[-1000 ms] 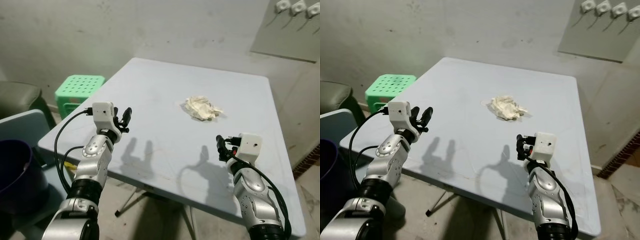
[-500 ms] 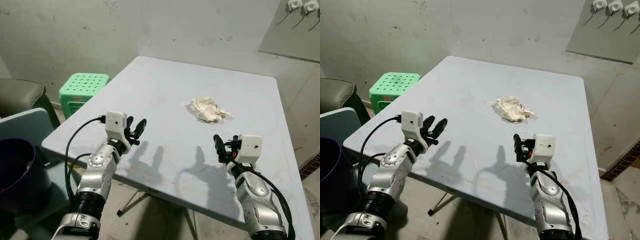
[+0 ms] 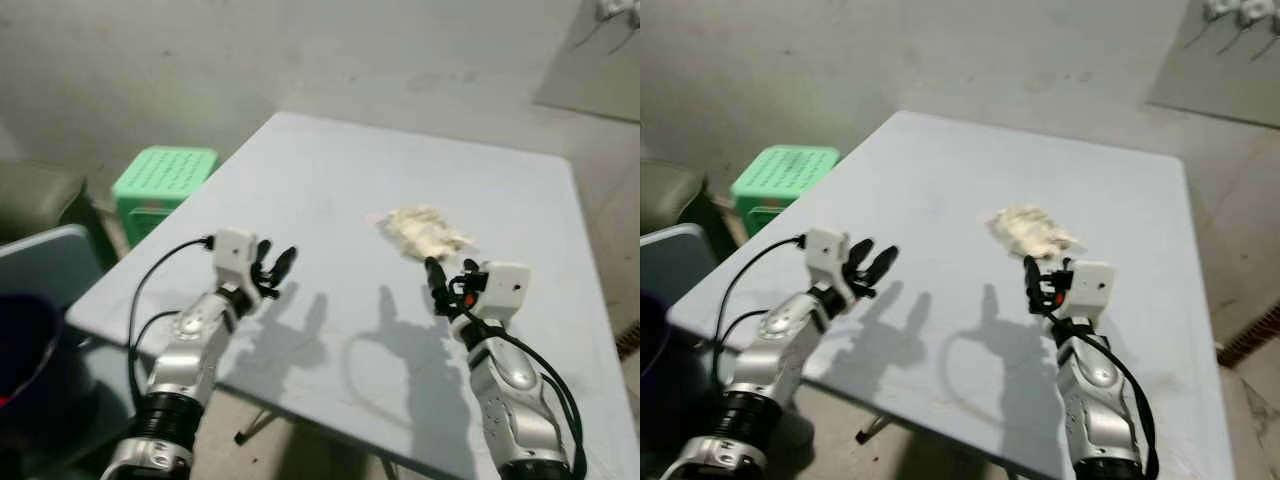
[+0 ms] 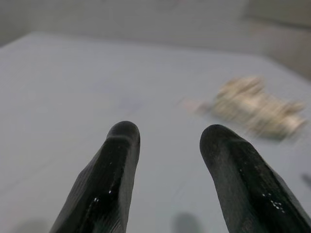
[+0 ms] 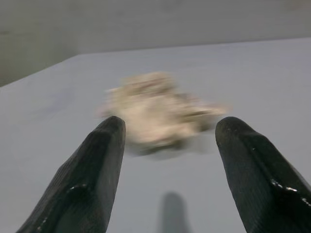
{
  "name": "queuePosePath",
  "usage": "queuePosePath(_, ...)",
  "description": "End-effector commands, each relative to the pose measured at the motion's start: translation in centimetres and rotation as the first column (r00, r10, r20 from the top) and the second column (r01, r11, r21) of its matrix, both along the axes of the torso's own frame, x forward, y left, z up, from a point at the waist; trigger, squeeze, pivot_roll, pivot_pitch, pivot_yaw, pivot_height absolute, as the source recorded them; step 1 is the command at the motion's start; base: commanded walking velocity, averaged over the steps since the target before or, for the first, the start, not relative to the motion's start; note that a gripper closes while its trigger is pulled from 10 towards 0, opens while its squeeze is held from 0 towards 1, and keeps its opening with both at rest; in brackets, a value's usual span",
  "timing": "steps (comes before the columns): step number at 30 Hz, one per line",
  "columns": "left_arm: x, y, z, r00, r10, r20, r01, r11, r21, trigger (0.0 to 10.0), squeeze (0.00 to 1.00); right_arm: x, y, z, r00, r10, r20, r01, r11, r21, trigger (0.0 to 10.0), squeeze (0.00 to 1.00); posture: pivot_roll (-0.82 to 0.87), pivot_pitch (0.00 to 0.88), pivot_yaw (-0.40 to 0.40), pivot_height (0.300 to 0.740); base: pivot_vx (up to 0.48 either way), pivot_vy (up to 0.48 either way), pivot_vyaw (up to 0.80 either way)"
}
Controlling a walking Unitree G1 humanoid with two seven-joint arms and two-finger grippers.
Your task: Picking trash to rubbish bin
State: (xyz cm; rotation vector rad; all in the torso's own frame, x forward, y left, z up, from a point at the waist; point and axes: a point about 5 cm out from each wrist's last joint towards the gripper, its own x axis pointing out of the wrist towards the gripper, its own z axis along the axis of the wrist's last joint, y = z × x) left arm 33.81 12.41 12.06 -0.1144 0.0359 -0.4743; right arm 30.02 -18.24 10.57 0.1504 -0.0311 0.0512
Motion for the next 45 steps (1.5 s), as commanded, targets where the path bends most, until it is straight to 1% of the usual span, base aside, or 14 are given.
queuePosePath(1,-0.1,-1.1,0.5,0.999,-0.038,0.024,0.038,0.999,-0.006,10.0,0.00,-0.1,-0.7,0.3,1.000,-0.025,0.008,0.025,1.000,0.009,10.0,0.00,-0.09,0.000,0.000,0.740,0.000,0.000,0.00)
queuePosePath(8,-0.3,-1.7,1.1,0.996,-0.058,0.063,0.057,0.998,0.027,10.0,0.00,-0.1,-0.8,0.2,1.000,-0.031,-0.004,0.031,0.999,0.010,10.0,0.00,-0.09,0.000,-0.001,0.740,0.000,0.000,0.00)
queuePosePath(10,-0.4,-1.9,1.1,0.995,-0.072,0.063,0.071,0.997,0.031,10.0,0.00,-0.2,-0.7,0.4,1.000,0.001,0.013,-0.001,1.000,0.022,10.0,0.00,-0.09,0.000,-0.001,0.740,0.000,0.000,0.00)
queuePosePath(11,-0.4,-2.0,1.2,0.994,-0.085,0.069,0.082,0.996,0.041,10.0,0.00,-0.2,-0.7,0.5,1.000,0.011,0.017,-0.012,0.999,0.038,10.0,0.36,-0.09,0.000,-0.001,0.740,0.000,0.000,0.00)
queuePosePath(12,-0.6,-2.3,1.4,0.991,-0.115,0.073,0.112,0.993,0.038,10.0,0.00,-0.2,-0.7,0.6,0.999,0.024,0.022,-0.025,0.999,0.038,10.0,1.00,-0.09,0.000,-0.002,0.740,0.000,0.000,0.00)
queuePosePath(16,-1.0,-3.0,1.7,0.979,-0.178,0.094,0.173,0.983,0.060,10.0,0.00,-0.1,-1.0,0.8,0.998,0.061,0.031,-0.061,0.998,0.012,10.0,1.00,-0.09,0.000,-0.003,0.740,0.000,0.000,0.00)
queuePosePath(20,-1.9,-4.0,1.6,0.965,-0.239,0.103,0.232,0.969,0.081,10.0,0.00,0.5,-1.8,1.2,0.995,0.094,0.020,-0.092,0.992,-0.081,10.0,1.00,-0.09,0.000,-0.005,0.740,0.000,0.000,0.00)
queuePosePath(28,-3.1,-4.8,1.3,0.953,-0.283,0.110,0.274,0.957,0.093,10.0,0.00,1.4,-2.5,1.7,0.984,0.176,-0.001,-0.175,0.975,-0.135,10.0,1.00,-0.08,0.000,-0.017,0.740,0.000,0.000,0.00)
queuePosePath(31,-3.5,-4.8,1.4,0.954,-0.278,0.113,0.268,0.959,0.093,10.0,0.00,2.0,-3.1,1.7,0.980,0.195,-0.022,-0.196,0.960,-0.200,10.0,1.00,-0.07,0.000,-0.023,0.740,0.000,0.000,0.00)
queuePosePath(33,-3.6,-4.7,1.4,0.955,-0.274,0.114,0.264,0.960,0.091,10.0,0.00,2.3,-3.1,1.3,0.972,0.227,-0.062,-0.234,0.956,-0.179,10.0,1.00,-0.06,0.000,-0.028,0.740,0.000,0.000,0.00)
queuePosePath(34,-3.7,-4.6,1.4,0.955,-0.272,0.115,0.263,0.960,0.092,10.0,0.00,2.4,-3.1,1.3,0.969,0.239,-0.065,-0.247,0.953,-0.176,10.0,0.83,-0.06,0.000,-0.031,0.740,0.000,0.000,0.00)
queuePosePath(35,-3.7,-4.6,1.4,0.955,-0.272,0.115,0.263,0.960,0.092,10.0,0.00,2.4,-3.1,1.3,0.969,0.239,-0.065,-0.247,0.953,-0.176,10.0,0.83,-0.06,0.000,-0.031,0.740,0.000,0.000,0.00)
queuePosePath(36,-3.8,-4.5,1.5,0.956,-0.269,0.118,0.259,0.961,0.094,10.0,0.00,2.9,-3.0,1.2,0.964,0.252,-0.081,-0.263,0.943,-0.204,10.0,0.00,-0.05,0.000,-0.033,0.740,0.000,0.000,0.00)
queuePosePath(45,-4.1,-4.0,2.2,0.961,-0.243,0.135,0.231,0.968,0.100,10.0,0.00,4.6,-2.3,1.1,0.931,0.338,-0.137,-0.363,0.892,-0.269,10.0,0.00,-0.02,0.000,-0.055,0.740,0.000,0.000,0.00)
